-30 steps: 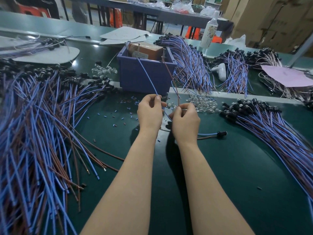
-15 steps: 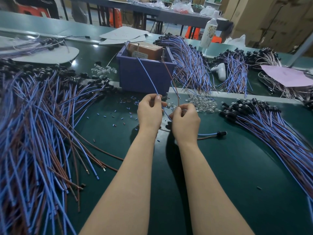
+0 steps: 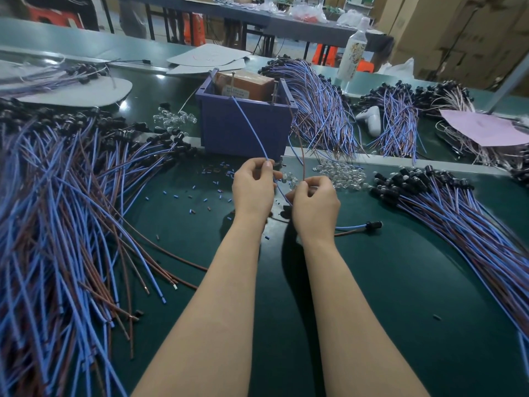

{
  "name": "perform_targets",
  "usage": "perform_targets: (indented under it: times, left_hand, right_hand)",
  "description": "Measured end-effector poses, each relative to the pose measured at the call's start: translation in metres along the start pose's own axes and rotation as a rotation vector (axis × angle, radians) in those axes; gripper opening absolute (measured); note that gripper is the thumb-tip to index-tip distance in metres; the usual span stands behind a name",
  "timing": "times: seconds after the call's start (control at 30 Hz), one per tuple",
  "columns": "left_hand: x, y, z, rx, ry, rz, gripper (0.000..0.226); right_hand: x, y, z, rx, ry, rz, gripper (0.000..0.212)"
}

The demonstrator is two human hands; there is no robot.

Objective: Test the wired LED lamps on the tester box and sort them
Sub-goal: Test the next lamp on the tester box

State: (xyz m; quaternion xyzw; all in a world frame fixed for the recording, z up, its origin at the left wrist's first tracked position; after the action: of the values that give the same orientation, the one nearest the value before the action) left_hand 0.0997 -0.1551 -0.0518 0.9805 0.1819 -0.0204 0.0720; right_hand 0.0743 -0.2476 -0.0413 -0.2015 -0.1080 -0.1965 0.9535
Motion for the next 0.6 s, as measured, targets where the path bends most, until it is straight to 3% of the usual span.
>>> perform_targets:
  times: [0.6]
  left_hand:
    - [-0.0004, -0.0003, -0.0010, 0.001, 0.004, -0.002, 0.016]
  right_hand:
    - [-0.0049, -0.0001, 0.0052, -0.042, -0.081, 0.034, 0.007]
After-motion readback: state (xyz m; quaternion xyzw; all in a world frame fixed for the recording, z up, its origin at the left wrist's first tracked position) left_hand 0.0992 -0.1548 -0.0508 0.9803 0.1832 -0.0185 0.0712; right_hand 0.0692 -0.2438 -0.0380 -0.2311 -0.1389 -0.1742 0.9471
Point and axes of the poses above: each hand's wrist, its own x-axis towards the middle knuckle, its own y-axis out of the palm, z = x × y, the point moved 2 cm from there along x, towards the middle knuckle, and after that the axes turned 8 degrees about -y, right-handed, at the moved point
